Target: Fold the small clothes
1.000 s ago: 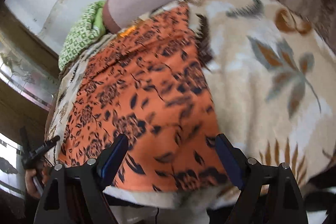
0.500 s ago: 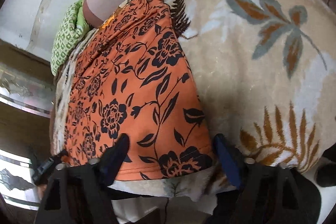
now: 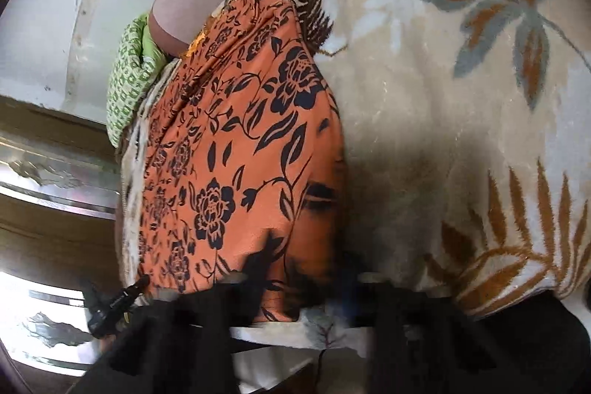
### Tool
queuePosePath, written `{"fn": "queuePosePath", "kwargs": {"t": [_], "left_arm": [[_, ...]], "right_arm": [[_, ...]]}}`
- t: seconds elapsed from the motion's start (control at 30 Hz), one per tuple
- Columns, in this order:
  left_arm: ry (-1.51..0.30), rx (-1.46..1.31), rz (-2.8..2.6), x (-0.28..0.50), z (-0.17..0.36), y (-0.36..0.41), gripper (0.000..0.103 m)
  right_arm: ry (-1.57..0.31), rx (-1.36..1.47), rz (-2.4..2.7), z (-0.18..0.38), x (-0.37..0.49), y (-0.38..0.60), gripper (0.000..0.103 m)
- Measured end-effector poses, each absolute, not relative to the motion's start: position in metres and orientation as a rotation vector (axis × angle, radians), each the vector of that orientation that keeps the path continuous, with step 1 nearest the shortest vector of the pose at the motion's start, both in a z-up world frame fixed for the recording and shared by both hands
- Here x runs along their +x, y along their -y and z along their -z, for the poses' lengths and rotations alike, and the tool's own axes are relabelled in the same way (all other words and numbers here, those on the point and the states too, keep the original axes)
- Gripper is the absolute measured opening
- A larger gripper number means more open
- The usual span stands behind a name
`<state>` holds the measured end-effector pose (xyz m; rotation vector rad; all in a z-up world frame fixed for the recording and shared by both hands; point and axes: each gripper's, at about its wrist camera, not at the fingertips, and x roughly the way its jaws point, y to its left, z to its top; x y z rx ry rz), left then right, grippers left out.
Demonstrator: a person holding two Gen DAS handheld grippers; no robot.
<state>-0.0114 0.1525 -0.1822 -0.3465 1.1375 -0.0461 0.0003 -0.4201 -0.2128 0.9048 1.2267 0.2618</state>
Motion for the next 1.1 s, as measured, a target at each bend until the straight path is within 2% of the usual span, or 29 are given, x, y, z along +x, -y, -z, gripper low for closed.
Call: {"fn": "queuePosePath", "kwargs": {"t": [0.1, 0.2, 0.47, 0.5, 0.57, 0.6, 0.63, 0.67, 0.7, 0.77, 0.83, 0.97, 1.03, 1.1], "left_arm": [[-1.077, -0.382, 0.072, -0.012, 0.160, -0.162, 0.008], [-1.024, -0.353, 0.081, -0.006, 0.140, -0.163, 0.008], [-1.114, -0.375, 0.043, -0.004, 0.169, -0.165, 0.008], [-1.126, -0.374, 0.040, -0.006, 0.173, -0.166, 0.008], [-1.139, -0.380, 0.040, -0.006, 0.177, -0.167, 0.009], [-1.143, -0.383, 0.043, -0.005, 0.178, -0.168, 0.009], [-1.141, -0.384, 0.044, -0.005, 0.179, -0.167, 0.009], [-1.141, -0.380, 0.042, -0.005, 0.179, -0.167, 0.011], [-1.145, -0.369, 0.037, -0.003, 0.181, -0.165, 0.011], [-1.151, -0.358, 0.037, -0.001, 0.183, -0.163, 0.011], [-1.150, -0.353, 0.038, -0.001, 0.183, -0.163, 0.010], [-1.140, -0.345, 0.055, 0.001, 0.180, -0.159, 0.008], [-1.131, -0.364, 0.068, 0.003, 0.174, -0.161, 0.008], [-1.099, -0.363, 0.083, 0.007, 0.159, -0.163, 0.007]], "right_arm": [[-1.118, 1.025, -0.329, 0.195, -0.002, 0.432, 0.016], [-1.061, 1.011, -0.347, 0.174, 0.005, 0.440, 0.016], [-1.189, 1.042, -0.268, 0.218, 0.003, 0.439, 0.016], [-1.212, 1.038, -0.258, 0.223, 0.002, 0.439, 0.020], [-1.237, 1.046, -0.247, 0.228, 0.002, 0.440, 0.020], [-1.246, 1.016, -0.237, 0.225, 0.004, 0.439, 0.025], [-1.252, 0.994, -0.237, 0.224, 0.005, 0.438, 0.052], [-1.262, 0.972, -0.238, 0.222, 0.007, 0.435, 0.070], [-1.254, 0.961, -0.247, 0.219, 0.008, 0.433, 0.078], [-1.259, 0.916, -0.262, 0.215, 0.010, 0.430, 0.071], [-1.272, 0.926, -0.294, 0.215, 0.013, 0.427, 0.021], [-1.337, 0.896, -0.296, 0.222, 0.014, 0.419, 0.018], [-1.323, 0.929, -0.305, 0.221, 0.015, 0.422, 0.012], [-1.259, 1.000, -0.344, 0.210, 0.021, 0.427, 0.011]]}}
